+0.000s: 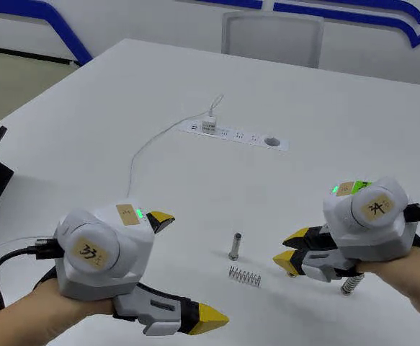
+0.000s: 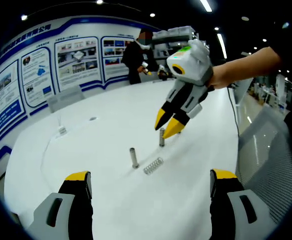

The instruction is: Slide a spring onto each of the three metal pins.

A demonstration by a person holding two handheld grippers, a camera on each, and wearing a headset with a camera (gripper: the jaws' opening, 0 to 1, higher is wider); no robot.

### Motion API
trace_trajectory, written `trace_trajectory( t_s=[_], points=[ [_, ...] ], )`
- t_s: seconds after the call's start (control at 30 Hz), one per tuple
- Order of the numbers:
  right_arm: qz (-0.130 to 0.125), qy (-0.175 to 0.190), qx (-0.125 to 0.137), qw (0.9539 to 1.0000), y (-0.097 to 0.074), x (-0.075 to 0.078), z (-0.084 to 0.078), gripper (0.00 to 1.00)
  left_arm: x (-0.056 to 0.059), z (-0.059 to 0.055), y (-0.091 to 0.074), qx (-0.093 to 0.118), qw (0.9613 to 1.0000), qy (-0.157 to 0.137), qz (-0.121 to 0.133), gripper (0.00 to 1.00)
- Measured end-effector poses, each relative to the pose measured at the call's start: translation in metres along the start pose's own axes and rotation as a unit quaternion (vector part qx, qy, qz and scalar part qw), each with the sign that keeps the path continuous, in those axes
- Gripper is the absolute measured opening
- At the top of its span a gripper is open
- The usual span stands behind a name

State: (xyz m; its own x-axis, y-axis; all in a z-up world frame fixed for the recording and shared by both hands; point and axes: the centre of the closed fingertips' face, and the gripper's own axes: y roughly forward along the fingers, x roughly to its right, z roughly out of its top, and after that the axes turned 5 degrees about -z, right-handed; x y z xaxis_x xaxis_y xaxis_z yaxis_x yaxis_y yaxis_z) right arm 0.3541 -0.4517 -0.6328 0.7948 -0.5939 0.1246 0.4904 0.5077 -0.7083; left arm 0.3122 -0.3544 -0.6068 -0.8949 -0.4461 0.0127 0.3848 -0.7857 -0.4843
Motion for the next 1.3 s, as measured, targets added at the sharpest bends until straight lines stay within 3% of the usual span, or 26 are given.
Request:
trace_trajectory(
  t_s=[0.33,0.6,1.3],
  points=[
    [0.022,-0.010,-0.007,0.9997,0.011,-0.021,-0.001,0.19,0.002,-0.002,-0.001,-0.008,1.0000,0.002,0.000,1.00],
    [0.035,-0.021,-0.025,0.9988,0.022,-0.032,-0.011,0.19,0.002,-0.006,-0.001,-0.015,0.9999,-0.001,-0.001,1.00],
    [0.042,-0.022,-0.050,0.9977,0.050,-0.035,-0.031,0.19,0.003,-0.017,0.000,-0.024,0.9995,-0.017,-0.014,0.98]
  ],
)
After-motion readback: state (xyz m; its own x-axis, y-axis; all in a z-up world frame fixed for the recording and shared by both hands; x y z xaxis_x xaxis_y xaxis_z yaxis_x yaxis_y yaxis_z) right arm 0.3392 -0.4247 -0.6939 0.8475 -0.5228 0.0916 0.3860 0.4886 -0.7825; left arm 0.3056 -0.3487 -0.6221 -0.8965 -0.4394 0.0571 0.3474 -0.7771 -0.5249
